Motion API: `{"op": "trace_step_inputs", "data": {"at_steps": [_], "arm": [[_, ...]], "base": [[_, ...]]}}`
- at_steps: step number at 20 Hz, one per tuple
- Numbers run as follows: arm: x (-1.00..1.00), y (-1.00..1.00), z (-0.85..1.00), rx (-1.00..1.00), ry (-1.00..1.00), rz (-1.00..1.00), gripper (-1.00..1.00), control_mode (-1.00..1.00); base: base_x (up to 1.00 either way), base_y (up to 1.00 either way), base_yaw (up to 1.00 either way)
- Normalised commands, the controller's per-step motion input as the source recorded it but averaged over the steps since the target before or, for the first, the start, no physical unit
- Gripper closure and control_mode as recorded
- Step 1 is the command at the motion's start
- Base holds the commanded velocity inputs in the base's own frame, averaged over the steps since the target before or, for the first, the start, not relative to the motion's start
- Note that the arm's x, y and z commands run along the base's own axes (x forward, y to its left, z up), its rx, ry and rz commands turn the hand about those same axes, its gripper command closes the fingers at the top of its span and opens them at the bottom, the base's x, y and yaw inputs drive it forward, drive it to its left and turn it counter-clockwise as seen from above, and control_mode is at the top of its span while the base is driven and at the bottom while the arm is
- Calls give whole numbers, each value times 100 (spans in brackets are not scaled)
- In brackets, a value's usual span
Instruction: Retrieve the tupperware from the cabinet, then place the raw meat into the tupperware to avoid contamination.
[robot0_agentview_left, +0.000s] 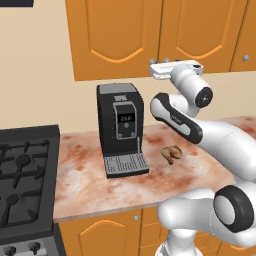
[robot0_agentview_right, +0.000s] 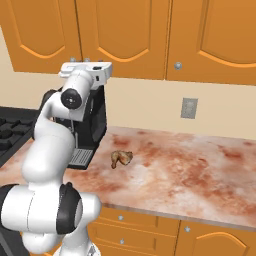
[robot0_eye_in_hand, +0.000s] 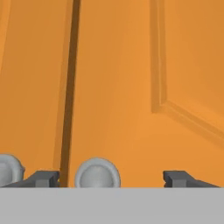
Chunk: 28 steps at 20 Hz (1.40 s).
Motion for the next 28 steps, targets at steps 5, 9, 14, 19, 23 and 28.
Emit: {"op": "trace_step_inputs", "data": {"at_steps": [5, 9, 14, 19, 23, 28], "arm": [[16, 4, 0, 0, 0, 0, 100, -100], [5, 9, 0, 0, 0, -1, 100, -100], [0, 33, -1, 0, 0, -6, 100, -100], [0, 43, 0, -2, 1, -5, 100, -100], [1, 31, 0, -2, 6, -1, 100, -100], [4, 8, 0, 0, 5, -1, 100, -100]], "base": [[0, 0, 0], [0, 0, 0], [0, 0, 0], [0, 0, 0], [0, 0, 0], [0, 0, 0]]}}
